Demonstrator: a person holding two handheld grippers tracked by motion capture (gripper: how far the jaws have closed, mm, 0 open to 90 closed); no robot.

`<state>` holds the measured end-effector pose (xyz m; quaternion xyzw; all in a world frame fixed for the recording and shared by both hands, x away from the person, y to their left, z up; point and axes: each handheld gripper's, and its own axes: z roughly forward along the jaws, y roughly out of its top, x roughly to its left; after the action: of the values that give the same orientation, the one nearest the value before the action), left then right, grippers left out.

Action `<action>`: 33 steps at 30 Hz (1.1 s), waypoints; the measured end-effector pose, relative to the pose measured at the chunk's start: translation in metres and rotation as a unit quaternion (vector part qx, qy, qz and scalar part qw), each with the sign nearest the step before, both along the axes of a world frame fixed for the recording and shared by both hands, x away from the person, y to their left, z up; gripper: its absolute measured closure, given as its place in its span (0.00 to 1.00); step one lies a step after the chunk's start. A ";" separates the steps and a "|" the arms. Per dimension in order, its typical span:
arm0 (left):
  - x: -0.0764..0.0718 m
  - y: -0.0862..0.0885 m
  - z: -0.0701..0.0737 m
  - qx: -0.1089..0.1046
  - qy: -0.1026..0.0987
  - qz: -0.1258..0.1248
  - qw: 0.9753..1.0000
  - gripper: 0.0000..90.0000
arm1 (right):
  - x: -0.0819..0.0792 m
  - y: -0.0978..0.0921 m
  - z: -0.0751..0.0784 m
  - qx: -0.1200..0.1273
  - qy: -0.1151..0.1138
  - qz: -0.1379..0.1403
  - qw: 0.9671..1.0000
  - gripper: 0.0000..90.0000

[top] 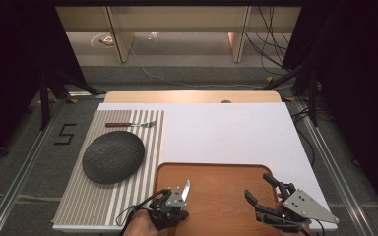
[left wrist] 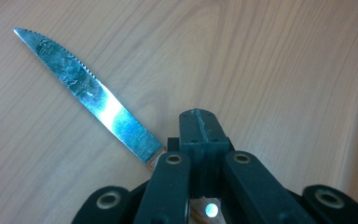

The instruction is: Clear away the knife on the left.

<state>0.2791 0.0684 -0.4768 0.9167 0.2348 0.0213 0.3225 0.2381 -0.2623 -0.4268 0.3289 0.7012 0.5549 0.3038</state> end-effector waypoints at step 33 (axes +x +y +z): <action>0.014 0.033 0.003 0.021 0.006 0.040 0.999 1.00 | 0.000 0.000 0.000 0.000 0.001 -0.001 1.000 0.29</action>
<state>0.2930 0.1019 -0.4742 0.9132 0.2728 0.0333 0.3008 0.2380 -0.2622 -0.4268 0.3296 0.7011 0.5545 0.3037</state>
